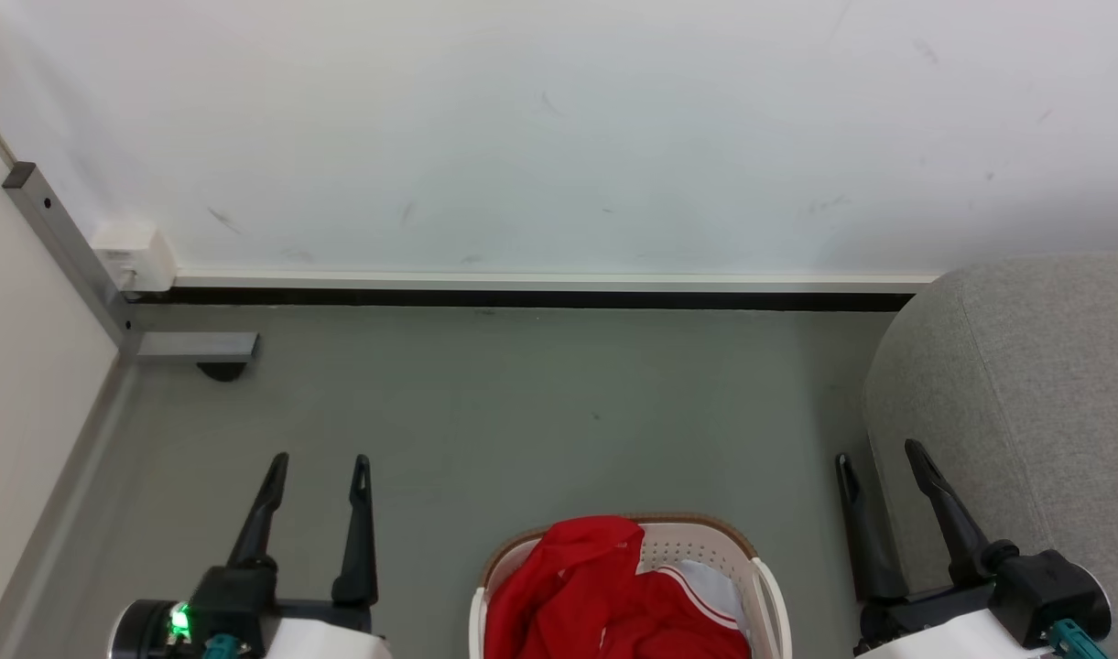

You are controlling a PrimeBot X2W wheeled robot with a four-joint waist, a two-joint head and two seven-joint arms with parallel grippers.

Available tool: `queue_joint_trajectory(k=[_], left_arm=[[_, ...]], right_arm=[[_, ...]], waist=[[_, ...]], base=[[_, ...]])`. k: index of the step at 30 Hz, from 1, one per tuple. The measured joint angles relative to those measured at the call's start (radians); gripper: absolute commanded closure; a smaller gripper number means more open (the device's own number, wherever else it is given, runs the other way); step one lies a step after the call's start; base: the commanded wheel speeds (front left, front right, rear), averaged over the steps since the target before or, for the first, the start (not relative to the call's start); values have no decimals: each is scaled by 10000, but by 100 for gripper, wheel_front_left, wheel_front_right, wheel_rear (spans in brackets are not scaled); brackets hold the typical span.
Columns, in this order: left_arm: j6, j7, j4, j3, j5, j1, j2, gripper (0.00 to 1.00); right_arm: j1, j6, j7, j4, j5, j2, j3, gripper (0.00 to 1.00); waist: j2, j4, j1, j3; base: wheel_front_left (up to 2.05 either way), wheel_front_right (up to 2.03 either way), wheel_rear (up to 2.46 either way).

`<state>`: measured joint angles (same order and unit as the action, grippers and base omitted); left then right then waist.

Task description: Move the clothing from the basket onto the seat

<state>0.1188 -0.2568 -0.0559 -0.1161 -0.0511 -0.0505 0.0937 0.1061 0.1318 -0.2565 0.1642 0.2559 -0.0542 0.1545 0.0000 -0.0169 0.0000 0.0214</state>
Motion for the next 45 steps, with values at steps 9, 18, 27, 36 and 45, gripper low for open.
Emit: queue_joint_trajectory(k=[9, 18, 27, 36, 45], left_arm=[[-17, -73, 6, 2, 299, 51, -25, 0], [-142, -73, -50, 69, 280, 61, -90, 0], [-215, -73, -56, 151, 276, 45, -148, 0], [-364, -73, -132, 134, 236, -161, -234, 0], [-671, -73, -385, -56, -111, -600, -362, 0]], right_arm=[[-1, 0, -61, -19, -224, 4, 35, 0], [-1, 0, -61, -31, -198, 6, 31, 0], [15, 0, -61, -77, -167, 8, 23, 0], [198, 0, -61, -159, -92, 6, -201, 0], [474, 0, -79, -328, 2, -2, -314, 0]], waist=[[0, -4, 0, -22], [0, -9, 0, -28], [0, -72, 0, 99], [0, -221, 0, 312], [0, -613, 0, 769]], base=[[0, 0, 0], [0, 0, 0], [0, 0, 0], [0, 0, 0], [0, 0, 0]])
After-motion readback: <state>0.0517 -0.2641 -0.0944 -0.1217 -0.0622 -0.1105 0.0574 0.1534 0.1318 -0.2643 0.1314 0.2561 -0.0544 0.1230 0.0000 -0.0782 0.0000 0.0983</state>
